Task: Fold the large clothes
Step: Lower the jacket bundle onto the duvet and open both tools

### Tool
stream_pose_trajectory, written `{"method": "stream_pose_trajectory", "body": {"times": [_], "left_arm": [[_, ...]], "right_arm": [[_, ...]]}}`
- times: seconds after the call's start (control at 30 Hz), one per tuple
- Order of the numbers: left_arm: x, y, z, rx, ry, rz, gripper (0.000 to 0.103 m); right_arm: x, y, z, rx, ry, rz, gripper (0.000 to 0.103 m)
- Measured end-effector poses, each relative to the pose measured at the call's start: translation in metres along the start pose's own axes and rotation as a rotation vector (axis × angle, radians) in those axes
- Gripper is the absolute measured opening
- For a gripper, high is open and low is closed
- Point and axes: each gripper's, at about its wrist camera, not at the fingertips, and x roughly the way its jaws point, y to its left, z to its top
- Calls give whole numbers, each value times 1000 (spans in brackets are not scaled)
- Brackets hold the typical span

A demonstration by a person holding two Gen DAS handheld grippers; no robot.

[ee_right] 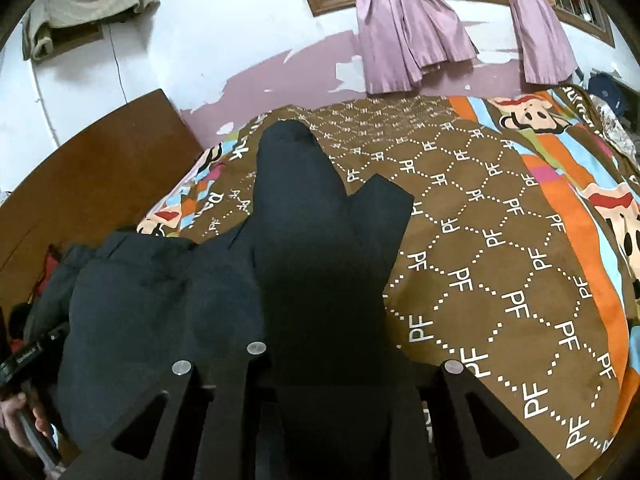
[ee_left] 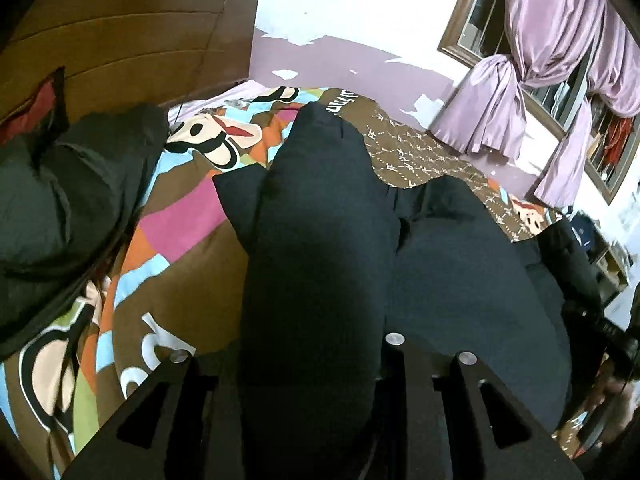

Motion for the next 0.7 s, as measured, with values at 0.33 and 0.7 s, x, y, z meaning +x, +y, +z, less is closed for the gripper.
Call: {"method": "stream_pose_trajectory", "body": {"times": [0.33,0.7], "left_arm": [[2,16,-5,-24,21,33,50],[-7,29,-6,-100,41,167,90]], "right_arm": [[8,2,-7,-40,12,-72,49],[10,3,-12,-76,32,-177,83]]}}
